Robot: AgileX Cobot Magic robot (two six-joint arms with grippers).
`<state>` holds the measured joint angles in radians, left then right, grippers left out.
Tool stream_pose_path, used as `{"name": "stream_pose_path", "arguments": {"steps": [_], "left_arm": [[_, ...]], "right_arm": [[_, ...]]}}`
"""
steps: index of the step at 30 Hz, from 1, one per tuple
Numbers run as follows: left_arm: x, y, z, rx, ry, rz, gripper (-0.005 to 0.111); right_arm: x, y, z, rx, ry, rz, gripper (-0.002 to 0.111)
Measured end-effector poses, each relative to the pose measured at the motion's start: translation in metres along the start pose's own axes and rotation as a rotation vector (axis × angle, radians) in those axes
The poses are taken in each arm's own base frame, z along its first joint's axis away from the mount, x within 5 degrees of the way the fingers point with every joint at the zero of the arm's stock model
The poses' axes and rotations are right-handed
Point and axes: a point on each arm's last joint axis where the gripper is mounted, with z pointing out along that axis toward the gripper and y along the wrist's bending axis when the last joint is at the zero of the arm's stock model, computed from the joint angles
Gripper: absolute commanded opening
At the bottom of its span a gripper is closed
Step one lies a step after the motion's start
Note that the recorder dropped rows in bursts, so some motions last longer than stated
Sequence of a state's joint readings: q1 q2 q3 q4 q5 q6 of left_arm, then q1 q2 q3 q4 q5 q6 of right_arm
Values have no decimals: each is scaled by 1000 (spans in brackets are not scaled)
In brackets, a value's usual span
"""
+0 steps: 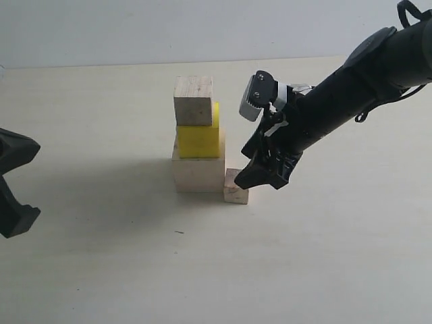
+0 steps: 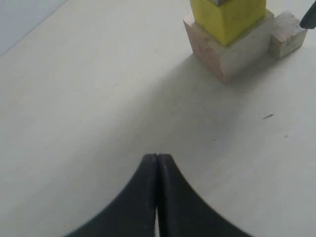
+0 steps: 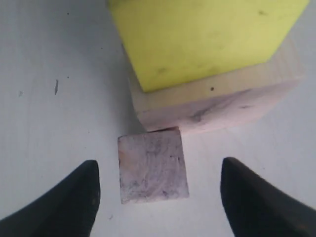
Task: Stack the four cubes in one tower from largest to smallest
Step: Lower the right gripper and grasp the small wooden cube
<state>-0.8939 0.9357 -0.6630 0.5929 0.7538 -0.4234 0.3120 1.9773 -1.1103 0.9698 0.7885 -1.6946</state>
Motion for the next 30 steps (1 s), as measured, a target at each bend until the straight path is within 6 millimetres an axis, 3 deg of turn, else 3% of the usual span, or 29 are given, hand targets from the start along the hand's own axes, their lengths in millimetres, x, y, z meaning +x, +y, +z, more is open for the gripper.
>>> {"name": "stream_pose_path", "arguments": {"steps": [14,24,30], "left_arm": [[0,0,0,1,-2,0,0],[0,0,0,-3,-4,5,0],[0,0,0,-4,-4,6,0]], "right_arm": [[13,-5,18,-25,26,39,63],[15,-4,18,-37,50,12,2],[19,1,7,-35,160,17,0]]}}
